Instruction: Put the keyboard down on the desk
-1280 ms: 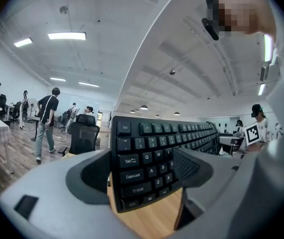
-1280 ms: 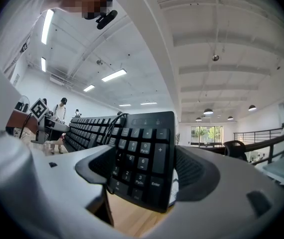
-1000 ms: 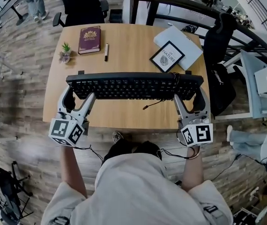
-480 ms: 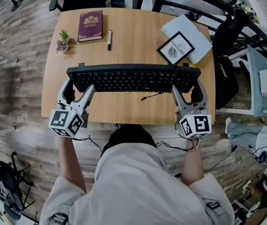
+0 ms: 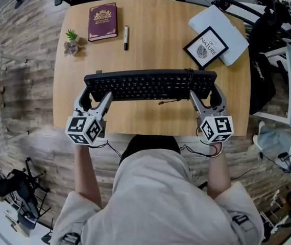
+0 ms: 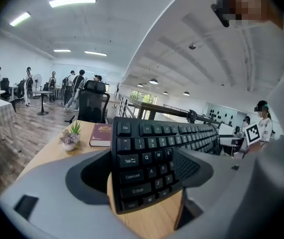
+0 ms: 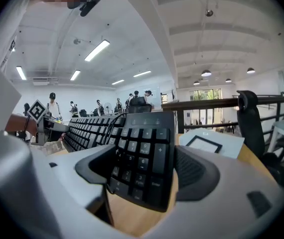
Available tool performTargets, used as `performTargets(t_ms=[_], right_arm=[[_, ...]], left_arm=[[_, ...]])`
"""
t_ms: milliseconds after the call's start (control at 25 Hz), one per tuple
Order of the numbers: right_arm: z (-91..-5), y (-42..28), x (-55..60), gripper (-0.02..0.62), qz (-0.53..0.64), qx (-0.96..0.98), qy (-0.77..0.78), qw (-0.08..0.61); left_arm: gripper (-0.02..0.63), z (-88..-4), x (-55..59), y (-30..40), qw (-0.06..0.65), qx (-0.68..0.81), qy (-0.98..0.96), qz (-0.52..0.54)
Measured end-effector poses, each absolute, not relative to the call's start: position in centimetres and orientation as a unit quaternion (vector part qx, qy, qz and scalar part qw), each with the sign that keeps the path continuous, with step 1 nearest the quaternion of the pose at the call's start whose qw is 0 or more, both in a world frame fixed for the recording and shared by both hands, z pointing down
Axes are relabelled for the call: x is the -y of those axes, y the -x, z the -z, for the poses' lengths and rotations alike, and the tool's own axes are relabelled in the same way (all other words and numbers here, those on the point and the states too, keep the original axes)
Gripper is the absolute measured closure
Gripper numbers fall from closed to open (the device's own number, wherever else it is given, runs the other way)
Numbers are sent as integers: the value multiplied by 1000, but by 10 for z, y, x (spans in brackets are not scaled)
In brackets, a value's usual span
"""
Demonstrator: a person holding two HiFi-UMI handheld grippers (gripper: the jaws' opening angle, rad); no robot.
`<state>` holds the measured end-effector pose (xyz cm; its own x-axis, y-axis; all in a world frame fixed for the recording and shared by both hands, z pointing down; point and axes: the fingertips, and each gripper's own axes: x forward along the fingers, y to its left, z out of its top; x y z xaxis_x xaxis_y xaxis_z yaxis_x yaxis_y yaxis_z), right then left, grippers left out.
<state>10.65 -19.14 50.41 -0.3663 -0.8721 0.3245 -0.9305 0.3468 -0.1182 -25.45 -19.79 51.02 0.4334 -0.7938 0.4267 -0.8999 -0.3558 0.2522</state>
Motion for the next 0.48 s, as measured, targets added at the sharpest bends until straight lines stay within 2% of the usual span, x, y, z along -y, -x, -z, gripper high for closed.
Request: performTargets(t_ms=[480], right_arm=[[-591,-98,205,227,-226,806,-526,153]], left_arm=[[219,-593,201,263,306,520,-780,-166]])
